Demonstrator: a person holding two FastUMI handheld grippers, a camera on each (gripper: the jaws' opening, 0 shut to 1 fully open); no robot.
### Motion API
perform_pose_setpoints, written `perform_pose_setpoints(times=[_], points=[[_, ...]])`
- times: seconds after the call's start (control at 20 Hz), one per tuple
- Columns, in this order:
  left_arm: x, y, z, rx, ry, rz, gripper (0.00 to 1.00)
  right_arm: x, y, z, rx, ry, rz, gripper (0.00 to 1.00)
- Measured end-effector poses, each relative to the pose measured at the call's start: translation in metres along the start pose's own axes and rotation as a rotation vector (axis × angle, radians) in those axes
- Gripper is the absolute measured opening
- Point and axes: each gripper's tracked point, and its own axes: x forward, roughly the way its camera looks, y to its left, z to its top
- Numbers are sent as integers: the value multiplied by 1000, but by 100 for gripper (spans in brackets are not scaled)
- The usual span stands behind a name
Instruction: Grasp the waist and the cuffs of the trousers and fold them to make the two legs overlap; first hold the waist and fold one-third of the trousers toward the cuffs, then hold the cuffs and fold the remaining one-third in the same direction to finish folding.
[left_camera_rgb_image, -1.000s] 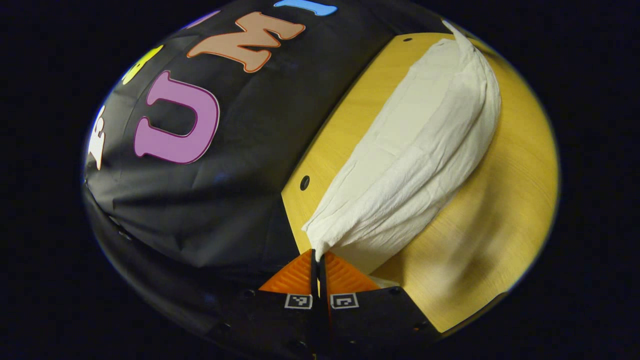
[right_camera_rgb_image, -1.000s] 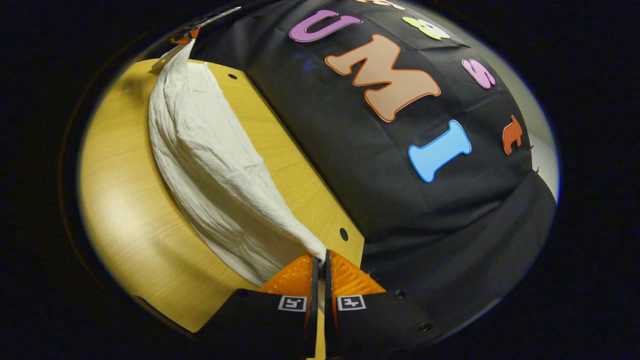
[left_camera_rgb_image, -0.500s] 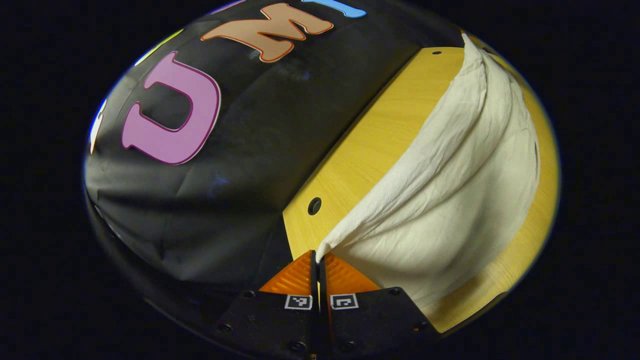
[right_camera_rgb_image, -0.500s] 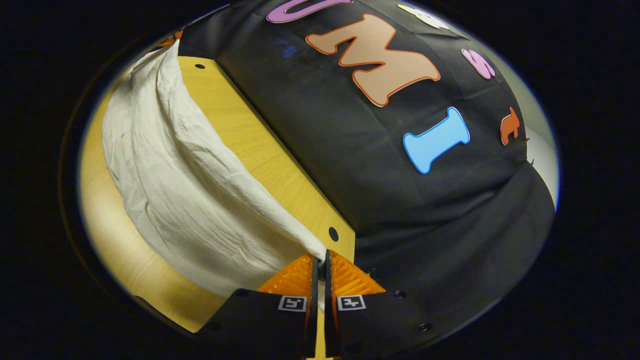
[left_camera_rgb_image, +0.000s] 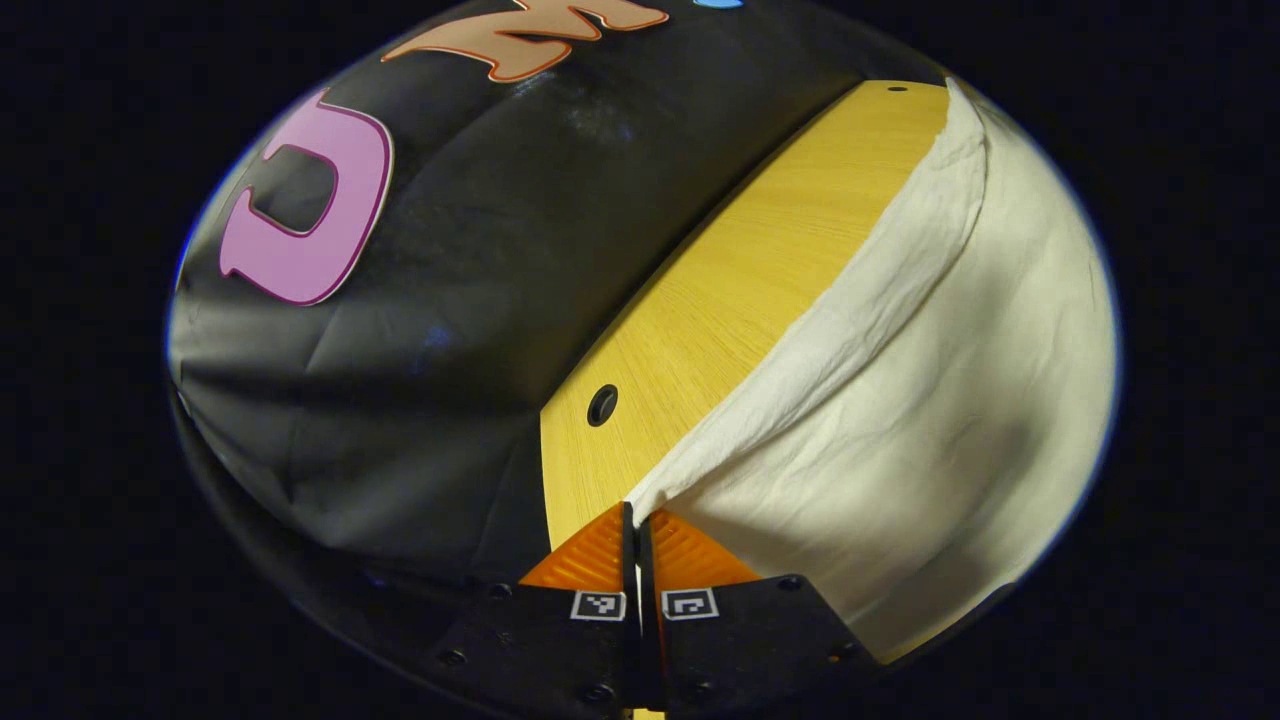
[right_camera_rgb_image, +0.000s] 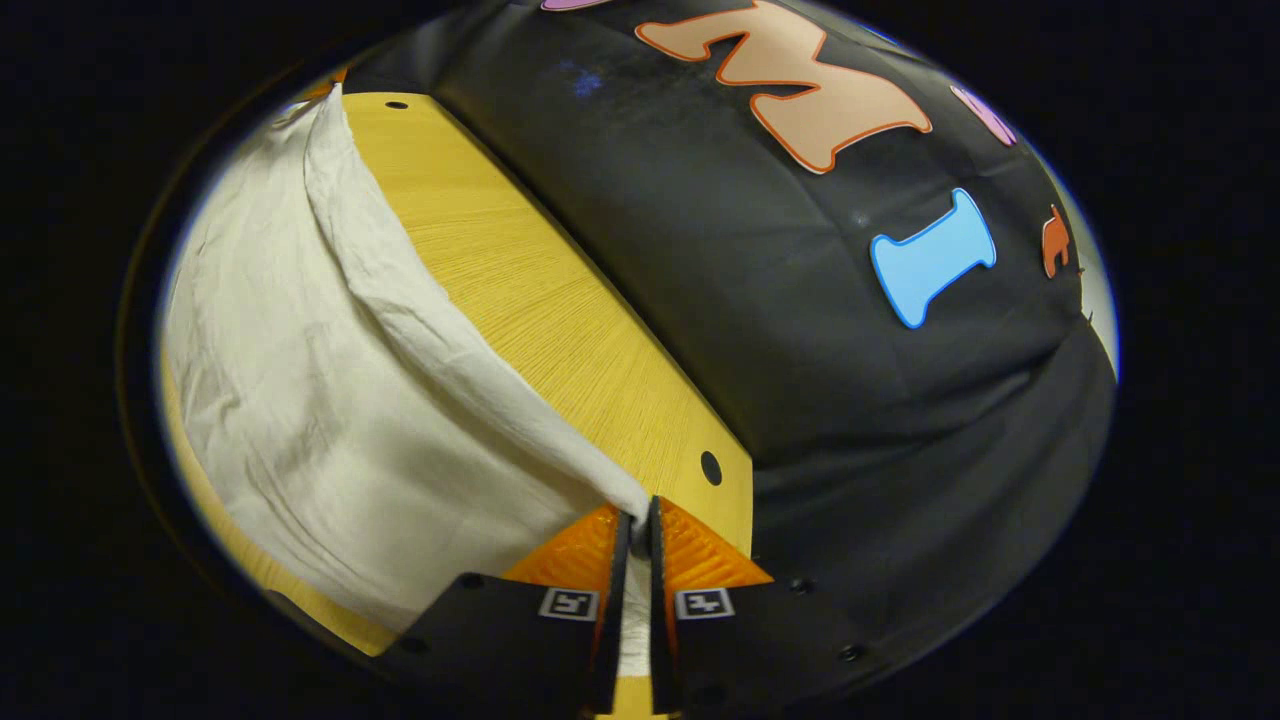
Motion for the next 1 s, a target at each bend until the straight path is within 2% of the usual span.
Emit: perform_pose_setpoints(times=[0.05,0.1,0.2,0.35,0.4,0.55,0.75,0.8,1.0], points=[[-5,-1,4,-27,-8,3,0,-3,1,5,21,-21,11,15],[-5,0,10,-56,-31,14,0,-4,1,7,50,-44,19,43],[-18,1,18,-110,-54,24,10,-12,-4,6,117,-65,14,98],[-36,-7,29,-164,-63,19,100,-27,-9,-9,245,-47,16,98],[-43,-5,32,-185,-76,31,95,-33,-13,-16,289,-35,14,100],[-63,-2,50,-251,-119,53,95,-48,-20,-36,435,-5,23,98],[-87,-14,78,-351,-181,31,95,-60,-26,-64,632,31,31,98],[-93,-17,84,-371,-194,25,95,-60,-28,-74,672,44,26,100],[-111,-29,103,-424,-219,3,95,-58,-31,-102,800,100,6,98]])
